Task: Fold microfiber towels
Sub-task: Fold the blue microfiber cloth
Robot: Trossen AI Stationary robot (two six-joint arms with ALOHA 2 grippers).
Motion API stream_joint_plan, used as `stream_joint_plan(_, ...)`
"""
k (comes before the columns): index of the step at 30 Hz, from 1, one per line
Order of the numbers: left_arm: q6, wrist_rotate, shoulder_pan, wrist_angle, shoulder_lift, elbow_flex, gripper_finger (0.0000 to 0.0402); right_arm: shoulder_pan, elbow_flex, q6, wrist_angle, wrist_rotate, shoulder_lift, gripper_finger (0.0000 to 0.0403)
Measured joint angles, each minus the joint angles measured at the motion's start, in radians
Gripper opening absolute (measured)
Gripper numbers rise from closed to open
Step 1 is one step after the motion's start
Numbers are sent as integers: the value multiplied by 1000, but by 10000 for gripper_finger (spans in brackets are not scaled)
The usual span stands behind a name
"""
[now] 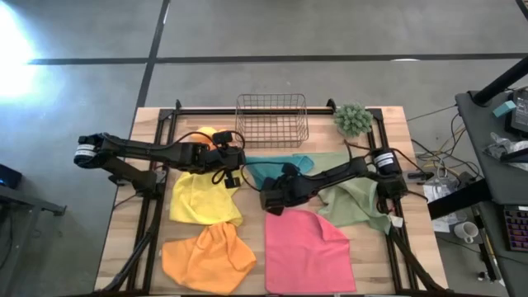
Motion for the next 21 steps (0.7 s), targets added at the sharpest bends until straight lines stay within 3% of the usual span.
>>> stream_joint_plan(13,8,0,0,-10,0,0,0,26,0,55,-123,-38,-217,9)
stream_joint_plan(21,8,-1,0,-134,-17,58,0,40,0,78,-159,-53,-413,8)
